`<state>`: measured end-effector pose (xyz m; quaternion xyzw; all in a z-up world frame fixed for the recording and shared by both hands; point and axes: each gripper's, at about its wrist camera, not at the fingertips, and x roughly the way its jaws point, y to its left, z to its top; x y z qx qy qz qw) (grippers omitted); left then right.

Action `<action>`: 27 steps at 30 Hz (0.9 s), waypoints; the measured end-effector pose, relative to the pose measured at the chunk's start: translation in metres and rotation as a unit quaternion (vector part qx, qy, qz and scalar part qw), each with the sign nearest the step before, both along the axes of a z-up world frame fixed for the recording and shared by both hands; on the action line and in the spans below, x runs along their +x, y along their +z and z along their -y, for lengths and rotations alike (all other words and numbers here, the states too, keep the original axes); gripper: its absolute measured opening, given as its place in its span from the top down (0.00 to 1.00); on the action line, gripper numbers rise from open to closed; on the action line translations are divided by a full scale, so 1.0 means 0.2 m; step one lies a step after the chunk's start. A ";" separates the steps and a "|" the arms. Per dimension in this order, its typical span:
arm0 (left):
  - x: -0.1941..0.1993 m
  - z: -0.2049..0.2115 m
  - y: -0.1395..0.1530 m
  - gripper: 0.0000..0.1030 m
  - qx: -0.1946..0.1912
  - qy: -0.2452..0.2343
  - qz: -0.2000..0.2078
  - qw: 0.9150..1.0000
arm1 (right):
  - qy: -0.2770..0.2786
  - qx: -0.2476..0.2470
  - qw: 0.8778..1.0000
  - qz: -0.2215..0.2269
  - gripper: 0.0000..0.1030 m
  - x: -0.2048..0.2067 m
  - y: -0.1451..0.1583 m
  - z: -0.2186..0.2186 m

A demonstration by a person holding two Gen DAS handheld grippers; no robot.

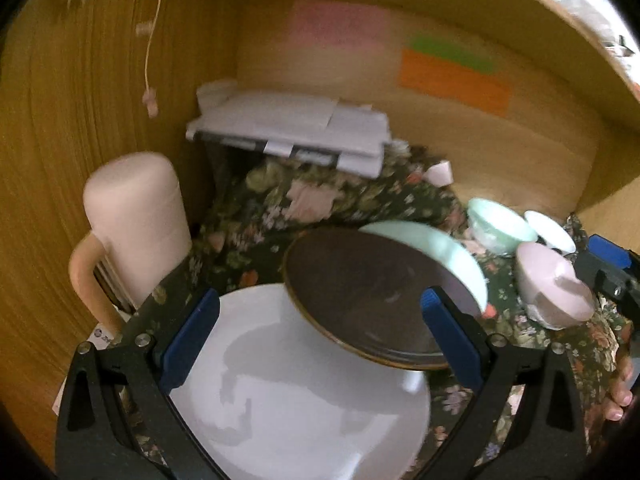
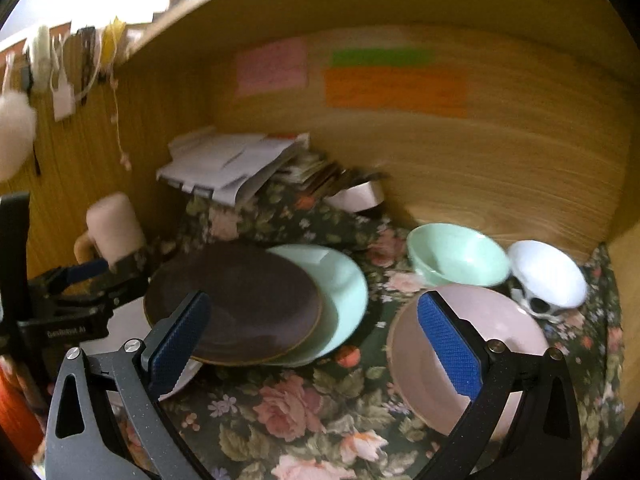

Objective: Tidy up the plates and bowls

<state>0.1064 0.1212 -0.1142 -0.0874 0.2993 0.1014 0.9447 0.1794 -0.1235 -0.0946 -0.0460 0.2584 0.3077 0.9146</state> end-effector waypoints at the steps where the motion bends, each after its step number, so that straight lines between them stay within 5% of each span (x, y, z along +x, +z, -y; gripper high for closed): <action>1: 0.02 -0.02 -0.01 0.00 0.002 0.002 -0.009 1.000 | 0.006 -0.009 1.000 -0.002 0.00 0.02 -0.01 -0.03; 11: 0.18 -0.16 -0.09 0.07 -0.005 0.013 -0.060 0.998 | 0.043 -0.060 0.993 -0.094 0.06 0.31 -0.17 -0.21; 16: 0.24 -0.18 -0.13 0.15 -0.012 -0.003 -0.086 0.996 | 0.041 -0.070 0.985 -0.153 0.27 0.44 -0.25 -0.25; 27: 0.29 -0.16 -0.13 0.33 -0.025 -0.035 -0.109 0.993 | 0.053 -0.100 0.976 -0.186 0.49 0.49 -0.33 -0.32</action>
